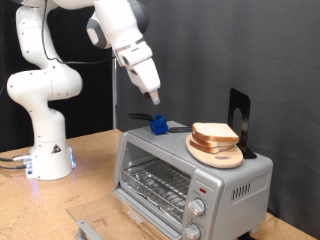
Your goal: Make a piece of toast with the oven
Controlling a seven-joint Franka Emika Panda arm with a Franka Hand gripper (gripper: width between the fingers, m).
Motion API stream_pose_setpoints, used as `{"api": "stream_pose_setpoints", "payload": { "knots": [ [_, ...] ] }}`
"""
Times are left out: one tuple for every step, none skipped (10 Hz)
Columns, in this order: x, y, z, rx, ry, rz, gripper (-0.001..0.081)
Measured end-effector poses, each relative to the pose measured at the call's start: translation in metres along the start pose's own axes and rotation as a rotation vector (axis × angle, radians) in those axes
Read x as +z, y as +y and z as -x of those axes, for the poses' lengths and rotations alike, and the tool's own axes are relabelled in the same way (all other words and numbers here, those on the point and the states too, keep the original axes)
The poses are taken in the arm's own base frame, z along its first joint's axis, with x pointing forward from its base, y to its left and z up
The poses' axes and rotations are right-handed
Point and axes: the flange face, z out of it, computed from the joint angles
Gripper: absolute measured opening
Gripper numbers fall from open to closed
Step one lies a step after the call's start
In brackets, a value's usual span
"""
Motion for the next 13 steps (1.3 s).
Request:
{"api": "stream_pose_setpoints", "payload": {
  "knots": [
    [0.008, 0.003, 0.002, 0.014, -0.007, -0.008, 0.0682],
    [0.014, 0.005, 0.003, 0.027, -0.01, -0.019, 0.0682],
    [0.02, 0.006, 0.003, 0.034, -0.011, -0.032, 0.0682],
    [0.025, 0.004, 0.003, 0.037, -0.011, -0.045, 0.0682],
    [0.028, 0.001, 0.003, 0.032, -0.01, -0.055, 0.0682],
    [0.032, -0.003, 0.005, 0.025, -0.008, -0.061, 0.0682],
    [0.037, -0.006, 0.008, 0.019, -0.01, -0.063, 0.0682],
    [0.042, -0.01, 0.011, 0.012, -0.017, -0.062, 0.0682],
    [0.047, -0.014, 0.015, 0.005, -0.02, -0.057, 0.0682],
    [0.051, -0.017, 0.018, 0.0, -0.02, -0.051, 0.0682],
    [0.056, -0.021, 0.021, 0.0, -0.015, -0.049, 0.0682],
    [0.059, -0.025, 0.023, -0.001, -0.01, -0.048, 0.0682],
    [0.062, -0.028, 0.024, -0.002, -0.009, -0.048, 0.0682]
  ]
}}
